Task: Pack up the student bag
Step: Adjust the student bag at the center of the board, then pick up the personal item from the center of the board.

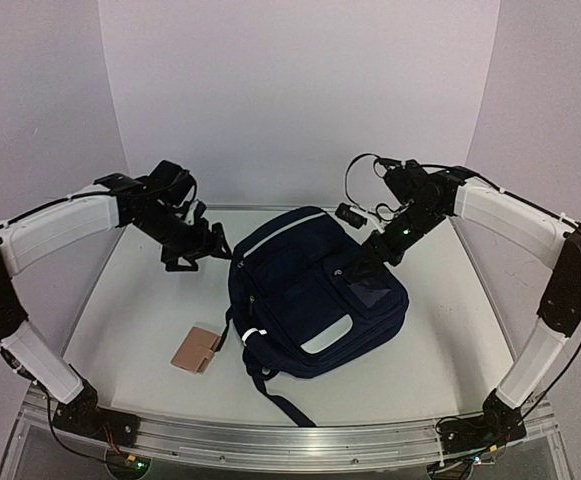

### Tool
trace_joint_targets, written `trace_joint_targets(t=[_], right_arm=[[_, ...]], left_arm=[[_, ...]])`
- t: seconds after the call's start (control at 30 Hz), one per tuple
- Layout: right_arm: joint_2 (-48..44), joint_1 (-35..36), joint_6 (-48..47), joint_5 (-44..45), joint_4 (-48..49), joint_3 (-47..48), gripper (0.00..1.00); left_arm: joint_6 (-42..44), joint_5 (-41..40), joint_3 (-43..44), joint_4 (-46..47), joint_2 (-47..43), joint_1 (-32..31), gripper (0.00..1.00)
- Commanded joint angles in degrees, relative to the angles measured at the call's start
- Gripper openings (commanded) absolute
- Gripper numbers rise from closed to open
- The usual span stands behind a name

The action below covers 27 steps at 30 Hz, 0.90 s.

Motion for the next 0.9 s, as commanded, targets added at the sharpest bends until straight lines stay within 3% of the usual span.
trace_joint_targets(t=[0.0,0.13,0.43,0.57,0.73,0.87], right_arm=[[3.7,2.5,2.1,-2.5,1.8,4.6,0.63],[6.1,2.6,3.9,-3.9,1.7,7.3,0.64],[6.8,2.6,4.1,-2.4,1.7,7.9,0.65],[5.8,2.6,3.7,-0.7,1.8,7.1,0.65],[4.7,2.6,3.5,0.6,1.8,5.6,0.65],[3.9,2.6,3.4,1.8,1.9,4.8,0.65]], left_arm=[[-6.2,-2.3,-10.9,-1.2,-6.4,0.0,0.90],[-5.7,-1.3,-14.8,-3.5,-5.3,-0.1,0.88],[-4.1,-5.5,-10.9,-12.1,5.0,-0.5,0.83],[-3.3,-8.9,-5.4,-14.7,9.0,-6.7,0.80],[-8.6,-14.1,2.0,-20.2,15.5,-15.2,0.80],[-13.9,-17.1,3.1,-22.3,19.6,-16.8,0.81]])
